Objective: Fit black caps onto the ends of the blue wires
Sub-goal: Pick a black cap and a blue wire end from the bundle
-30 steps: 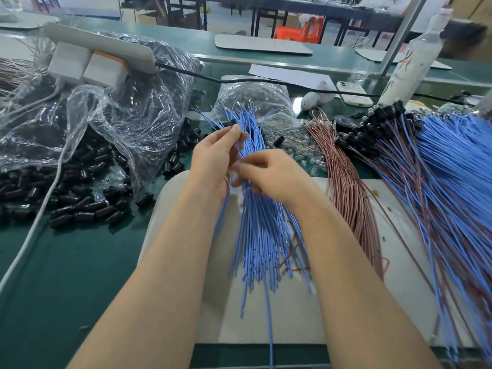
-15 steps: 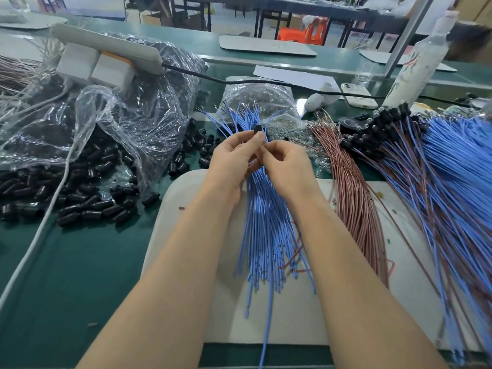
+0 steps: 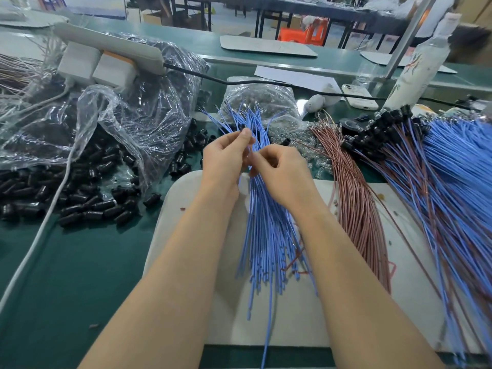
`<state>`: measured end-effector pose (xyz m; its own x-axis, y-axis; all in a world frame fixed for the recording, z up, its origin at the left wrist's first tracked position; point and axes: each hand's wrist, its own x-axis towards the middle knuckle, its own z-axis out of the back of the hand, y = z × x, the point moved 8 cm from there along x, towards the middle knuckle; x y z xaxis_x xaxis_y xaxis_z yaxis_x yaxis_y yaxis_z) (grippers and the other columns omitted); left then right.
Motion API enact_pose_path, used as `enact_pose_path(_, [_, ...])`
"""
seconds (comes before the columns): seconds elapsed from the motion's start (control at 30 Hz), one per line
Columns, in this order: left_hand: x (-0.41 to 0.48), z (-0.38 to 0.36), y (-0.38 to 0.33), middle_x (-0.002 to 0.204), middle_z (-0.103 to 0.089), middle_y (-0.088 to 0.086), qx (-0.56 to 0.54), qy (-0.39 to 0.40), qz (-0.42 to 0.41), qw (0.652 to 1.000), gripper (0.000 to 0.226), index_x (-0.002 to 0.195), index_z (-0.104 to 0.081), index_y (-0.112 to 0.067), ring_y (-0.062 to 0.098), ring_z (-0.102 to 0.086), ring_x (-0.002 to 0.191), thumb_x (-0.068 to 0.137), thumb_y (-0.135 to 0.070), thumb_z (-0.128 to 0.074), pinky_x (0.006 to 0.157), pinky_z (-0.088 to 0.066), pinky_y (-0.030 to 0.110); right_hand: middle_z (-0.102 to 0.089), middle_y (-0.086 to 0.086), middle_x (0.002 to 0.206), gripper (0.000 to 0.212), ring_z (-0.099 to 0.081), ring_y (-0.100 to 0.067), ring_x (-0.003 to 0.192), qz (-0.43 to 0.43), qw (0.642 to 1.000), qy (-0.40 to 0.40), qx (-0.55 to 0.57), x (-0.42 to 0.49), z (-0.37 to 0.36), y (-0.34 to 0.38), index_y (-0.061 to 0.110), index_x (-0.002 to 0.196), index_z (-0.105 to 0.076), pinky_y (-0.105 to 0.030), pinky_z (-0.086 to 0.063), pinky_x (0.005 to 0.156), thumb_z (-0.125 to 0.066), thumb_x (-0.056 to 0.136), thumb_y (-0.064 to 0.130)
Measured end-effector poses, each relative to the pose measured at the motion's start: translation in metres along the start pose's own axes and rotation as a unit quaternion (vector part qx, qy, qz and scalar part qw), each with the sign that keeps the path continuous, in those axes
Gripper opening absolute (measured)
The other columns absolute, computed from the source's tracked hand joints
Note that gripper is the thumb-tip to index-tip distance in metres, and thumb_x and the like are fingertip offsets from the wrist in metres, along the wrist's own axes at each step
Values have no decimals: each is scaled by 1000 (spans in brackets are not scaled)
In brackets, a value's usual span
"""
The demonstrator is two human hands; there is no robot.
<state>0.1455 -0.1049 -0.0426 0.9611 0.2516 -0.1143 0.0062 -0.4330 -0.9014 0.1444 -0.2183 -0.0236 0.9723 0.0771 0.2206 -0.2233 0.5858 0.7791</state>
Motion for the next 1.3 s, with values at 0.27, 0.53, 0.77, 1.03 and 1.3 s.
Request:
enact_pose_path(0.27, [17, 22, 14, 61, -60, -2, -169, -47, 117, 977, 15, 75, -62, -7, 2, -48, 43, 89, -12, -61, 40, -41, 10, -54, -15, 128, 30, -47, -33, 118, -233, 934, -148, -228, -1, 100, -87, 17, 122, -61, -35, -40, 93, -53, 94, 18])
enact_pose_path(0.53, [12, 18, 15, 65, -63, -4, -109, -26, 111, 988, 16, 74, -65, -10, 3, -51, 50, 89, -16, -62, 46, -45, 13, -61, -14, 120, 22, -54, -34, 110, -233, 930, -196, -206, -1, 102, -92, 14, 108, -66, -36, -44, 86, -55, 90, 10])
enact_pose_path(0.77, [1, -24, 13, 92, -69, -4, 25, 192, 76, 978, 14, 100, -66, -12, 7, -64, 83, 92, -19, -57, 81, -50, 25, -64, 4, 88, 4, -55, 0, 70, 9, 962, -260, 86, -1, 99, -20, 17, 94, -59, -18, -45, 67, -59, 91, 15])
enact_pose_path(1.03, [-1, -26, 3, 95, -69, 0, -40, 176, 9, 984, 15, 97, -66, -8, 10, -62, 90, 94, -11, -52, 88, -49, 30, -68, -5, 65, 12, -43, -3, 38, -67, 972, 71, 213, 2, 22, -22, 14, 83, -57, -14, -34, 41, -64, 90, 20])
enact_pose_path(1.3, [14, 1, 4, 94, -67, -6, -117, 73, 34, 990, 11, 97, -62, -18, 6, -64, 82, 96, -18, -51, 77, -49, 23, -63, -2, 62, 14, -44, -2, 39, -70, 903, 168, 390, -2, 25, -25, 14, 81, -68, -11, -35, 39, -63, 85, 25])
